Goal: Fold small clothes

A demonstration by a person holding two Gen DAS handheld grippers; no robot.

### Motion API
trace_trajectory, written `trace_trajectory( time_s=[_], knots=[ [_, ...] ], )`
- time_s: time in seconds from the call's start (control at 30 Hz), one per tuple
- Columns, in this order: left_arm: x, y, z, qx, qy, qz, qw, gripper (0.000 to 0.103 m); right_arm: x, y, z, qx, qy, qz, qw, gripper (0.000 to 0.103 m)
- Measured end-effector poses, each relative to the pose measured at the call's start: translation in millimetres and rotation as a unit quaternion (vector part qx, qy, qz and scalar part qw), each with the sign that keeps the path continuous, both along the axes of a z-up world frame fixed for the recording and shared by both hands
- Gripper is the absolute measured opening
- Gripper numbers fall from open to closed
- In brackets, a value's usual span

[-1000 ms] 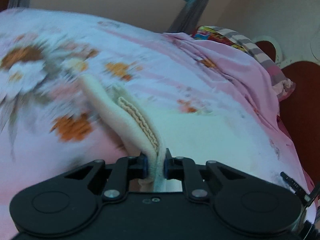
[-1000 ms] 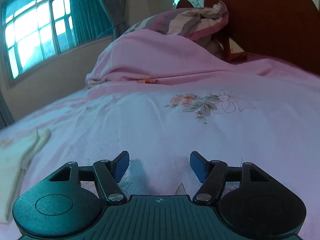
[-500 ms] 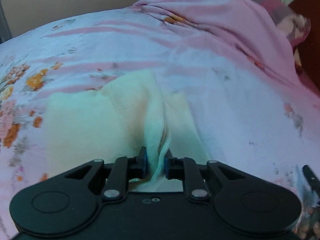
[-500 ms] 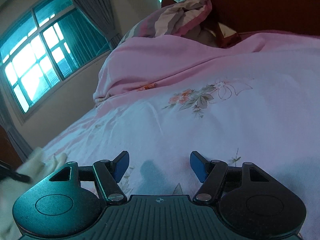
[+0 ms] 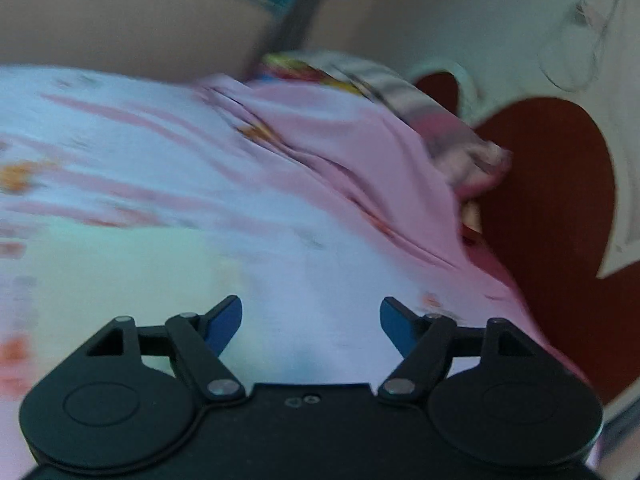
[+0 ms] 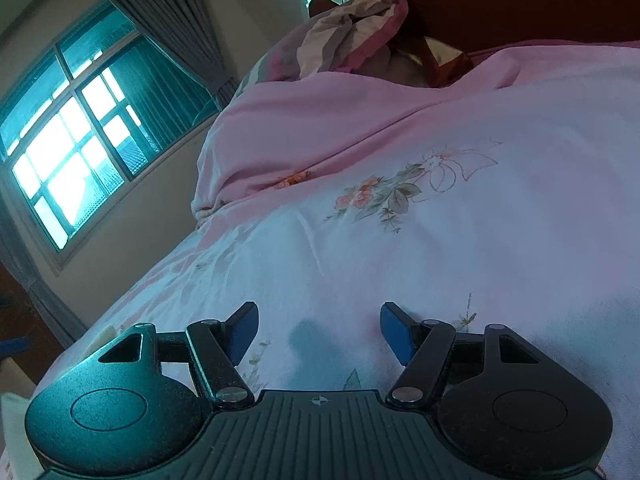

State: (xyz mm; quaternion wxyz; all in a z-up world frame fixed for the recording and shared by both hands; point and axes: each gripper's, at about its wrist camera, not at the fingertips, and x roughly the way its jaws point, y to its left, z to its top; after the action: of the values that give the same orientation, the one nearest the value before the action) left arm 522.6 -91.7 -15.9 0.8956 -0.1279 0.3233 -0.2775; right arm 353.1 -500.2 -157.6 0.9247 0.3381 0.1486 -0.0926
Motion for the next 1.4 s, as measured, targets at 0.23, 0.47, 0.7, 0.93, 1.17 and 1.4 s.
trace_trajectory(
  time_s=[0.23,0.47,0.7,0.93,1.17,1.4],
  knots=[
    [-64,169,-46,0.110,0.014,0.230,0.9670,0.074,5,8,6,-0.032,0.032,0.001,0.999,0.067],
    [-113,239,-106,0.209,0.038,0.287,0.9341,0.075,-1,83,43,-0.004,0.019,0.132,0.991,0.067],
    [-118,243,-101,0.240,-0.014,0.312,0.9191,0.076,47,186,64,0.058,0.046,0.249,0.966,0.070],
    [-116,308,-117,0.176,0.019,0.342,0.9228,0.081,71,216,70,0.134,0.083,0.260,0.953,0.072],
    [-117,312,-121,0.149,0.015,0.343,0.9275,0.083,81,233,78,0.074,0.116,0.251,0.958,0.006],
    [-123,319,-124,0.120,0.009,0.341,0.9324,0.085,47,195,38,0.070,0.103,0.234,0.964,0.006]
  ],
)
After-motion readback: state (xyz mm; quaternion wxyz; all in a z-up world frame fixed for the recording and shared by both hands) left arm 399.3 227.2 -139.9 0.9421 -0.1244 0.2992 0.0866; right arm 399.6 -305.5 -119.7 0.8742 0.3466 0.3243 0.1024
